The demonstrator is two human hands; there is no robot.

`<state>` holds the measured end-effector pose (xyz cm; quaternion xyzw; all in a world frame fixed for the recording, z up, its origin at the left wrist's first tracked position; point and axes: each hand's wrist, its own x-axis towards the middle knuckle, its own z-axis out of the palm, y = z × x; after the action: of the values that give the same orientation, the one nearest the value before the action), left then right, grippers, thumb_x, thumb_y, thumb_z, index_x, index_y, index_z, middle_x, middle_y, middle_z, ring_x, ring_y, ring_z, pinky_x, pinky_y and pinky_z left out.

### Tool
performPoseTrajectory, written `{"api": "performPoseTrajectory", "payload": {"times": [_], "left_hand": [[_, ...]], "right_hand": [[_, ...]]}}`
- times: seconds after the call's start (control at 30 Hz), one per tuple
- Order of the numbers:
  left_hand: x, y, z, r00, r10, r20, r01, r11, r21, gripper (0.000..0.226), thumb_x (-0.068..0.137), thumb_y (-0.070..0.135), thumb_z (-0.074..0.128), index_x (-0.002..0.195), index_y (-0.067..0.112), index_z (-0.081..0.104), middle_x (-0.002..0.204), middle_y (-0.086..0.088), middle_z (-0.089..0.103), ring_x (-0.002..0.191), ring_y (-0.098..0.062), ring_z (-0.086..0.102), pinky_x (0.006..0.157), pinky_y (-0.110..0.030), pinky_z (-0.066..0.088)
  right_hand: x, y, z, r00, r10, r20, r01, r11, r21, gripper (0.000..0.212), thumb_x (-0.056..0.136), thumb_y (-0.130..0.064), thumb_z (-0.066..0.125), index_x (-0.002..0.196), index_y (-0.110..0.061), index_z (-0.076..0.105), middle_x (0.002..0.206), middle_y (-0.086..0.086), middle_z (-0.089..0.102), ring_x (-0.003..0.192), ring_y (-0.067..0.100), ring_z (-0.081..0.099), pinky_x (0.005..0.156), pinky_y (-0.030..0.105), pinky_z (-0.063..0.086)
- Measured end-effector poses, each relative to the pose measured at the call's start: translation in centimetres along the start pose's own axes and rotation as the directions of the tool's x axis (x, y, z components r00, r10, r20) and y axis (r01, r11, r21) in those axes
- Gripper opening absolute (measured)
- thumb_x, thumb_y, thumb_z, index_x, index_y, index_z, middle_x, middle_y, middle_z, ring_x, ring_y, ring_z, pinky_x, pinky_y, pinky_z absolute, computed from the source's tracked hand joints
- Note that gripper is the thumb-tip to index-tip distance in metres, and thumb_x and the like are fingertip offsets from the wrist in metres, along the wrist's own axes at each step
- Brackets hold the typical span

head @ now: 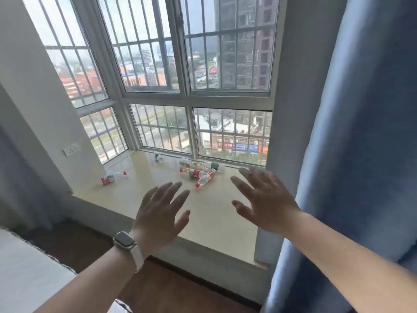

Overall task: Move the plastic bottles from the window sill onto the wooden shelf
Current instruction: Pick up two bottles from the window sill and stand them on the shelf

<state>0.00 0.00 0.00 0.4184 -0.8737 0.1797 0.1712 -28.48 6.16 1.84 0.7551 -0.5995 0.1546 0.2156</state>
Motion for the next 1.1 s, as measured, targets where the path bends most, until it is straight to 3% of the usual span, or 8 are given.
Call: {"api": "performPoseTrajectory", "payload": {"times": [0.37,0.53,0.63,0.77,1.1], "left_hand": [[5.5,-3.3,2.8,0.988,-0.141,0.068,0.136,0.988,0.076,0.054,0.089,0.048,0.044,0.131,0.017,0.061,0.139,-0.009,0.056,0.128,-0.030,0.046,0.105,-0.045,0.025],[7.9,-7.0,6.2,0.983,-0.168,0.069,0.164,0.985,0.060,0.053,0.090,0.048,0.043,0.131,0.018,0.059,0.140,-0.008,0.054,0.129,-0.030,0.046,0.106,-0.046,0.027],[9.1,-10.3,7.5,0.978,-0.202,0.048,0.201,0.979,0.031,0.052,0.091,0.047,0.043,0.131,0.018,0.059,0.141,-0.009,0.054,0.129,-0.031,0.047,0.105,-0.051,0.033],[9.5,-16.1,9.4,0.966,-0.257,-0.022,0.258,0.966,0.018,0.051,0.090,0.046,0.044,0.129,0.017,0.060,0.138,-0.010,0.055,0.128,-0.031,0.048,0.105,-0.050,0.030],[7.2,-24.5,13.0,0.926,-0.377,-0.009,0.377,0.925,0.043,0.051,0.088,0.045,0.045,0.127,0.016,0.060,0.137,-0.012,0.056,0.126,-0.032,0.049,0.104,-0.053,0.034]], "right_hand": [[8.3,3.4,5.9,0.992,-0.126,-0.028,0.128,0.989,0.072,0.060,0.089,-0.053,0.043,0.134,-0.017,0.057,0.135,0.011,0.057,0.126,0.035,0.050,0.105,0.043,0.033],[12.3,2.7,9.8,0.980,-0.193,0.052,0.190,0.979,0.070,0.060,0.088,-0.054,0.045,0.134,-0.018,0.058,0.138,0.012,0.055,0.126,0.035,0.050,0.104,0.046,0.039],[16.3,1.7,11.7,0.967,-0.234,0.102,0.226,0.971,0.084,0.061,0.089,-0.054,0.042,0.134,-0.017,0.057,0.137,0.012,0.055,0.126,0.034,0.049,0.102,0.047,0.040],[22.7,-0.9,13.2,0.955,-0.276,0.108,0.267,0.960,0.089,0.060,0.089,-0.055,0.043,0.133,-0.017,0.058,0.137,0.011,0.055,0.126,0.033,0.049,0.102,0.046,0.041],[31.3,-6.7,18.4,0.932,-0.351,0.086,0.336,0.929,0.155,0.059,0.091,-0.054,0.043,0.134,-0.018,0.057,0.136,0.011,0.056,0.124,0.035,0.052,0.102,0.048,0.040]]}}
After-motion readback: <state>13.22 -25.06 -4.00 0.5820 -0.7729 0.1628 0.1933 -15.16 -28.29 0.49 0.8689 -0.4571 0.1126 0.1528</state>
